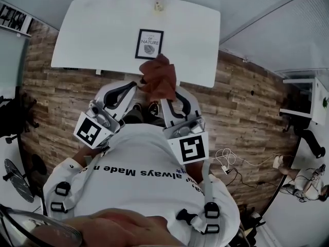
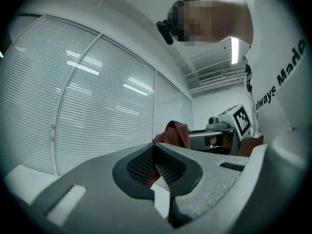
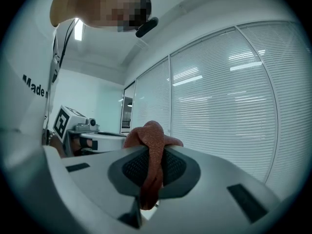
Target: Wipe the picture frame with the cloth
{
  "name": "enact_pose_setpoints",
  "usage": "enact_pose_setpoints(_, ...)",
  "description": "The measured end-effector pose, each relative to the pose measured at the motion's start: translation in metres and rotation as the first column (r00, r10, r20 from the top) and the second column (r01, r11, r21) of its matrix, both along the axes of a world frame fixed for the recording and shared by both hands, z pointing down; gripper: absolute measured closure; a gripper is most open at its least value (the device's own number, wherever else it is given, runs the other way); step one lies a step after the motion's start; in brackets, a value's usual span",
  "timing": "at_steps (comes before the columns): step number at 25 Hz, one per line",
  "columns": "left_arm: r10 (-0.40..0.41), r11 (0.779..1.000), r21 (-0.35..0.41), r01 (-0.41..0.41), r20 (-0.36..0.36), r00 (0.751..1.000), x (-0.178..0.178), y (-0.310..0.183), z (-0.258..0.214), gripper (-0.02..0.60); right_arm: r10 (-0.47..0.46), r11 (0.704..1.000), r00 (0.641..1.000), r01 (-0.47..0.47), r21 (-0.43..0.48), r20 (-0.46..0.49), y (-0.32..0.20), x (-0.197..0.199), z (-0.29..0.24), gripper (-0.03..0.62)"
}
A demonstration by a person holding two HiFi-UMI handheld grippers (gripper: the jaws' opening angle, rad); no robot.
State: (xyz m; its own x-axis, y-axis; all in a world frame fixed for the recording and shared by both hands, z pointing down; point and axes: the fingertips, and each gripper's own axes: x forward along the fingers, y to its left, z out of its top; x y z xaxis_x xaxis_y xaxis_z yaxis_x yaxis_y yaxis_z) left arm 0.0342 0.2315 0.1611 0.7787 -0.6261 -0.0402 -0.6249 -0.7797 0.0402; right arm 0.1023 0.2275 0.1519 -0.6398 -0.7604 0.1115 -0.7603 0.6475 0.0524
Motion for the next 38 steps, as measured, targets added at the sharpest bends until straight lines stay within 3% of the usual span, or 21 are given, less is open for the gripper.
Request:
enact_pose_setpoints(8, -0.018, 1.0, -0.018, 0.019, 0.011, 1.0, -0.006, -0.021, 0.006, 0.578, -0.018, 1.0, 1.0, 0.018, -0.003, 0.003, -0.027, -0.006, 0.003, 0.579)
enact_pose_setpoints(16, -0.016, 1.0, -0.017, 0.016, 0.003, 1.0, -0.026, -0.075, 0.008, 0.578, -0.014, 1.0, 1.0, 0.014, 0.005, -0.013, -0.078, -0.025, 0.004, 0.579)
enact_pose_setpoints(38, 0.069, 0.997, -0.017, -0.069, -0.013, 0.998, -0.091, -0.221, 0.019, 0.578, 0.047, 0.999, 0.998, -0.046, 0.009, -0.051, -0.218, -0.096, 0.008, 0.579)
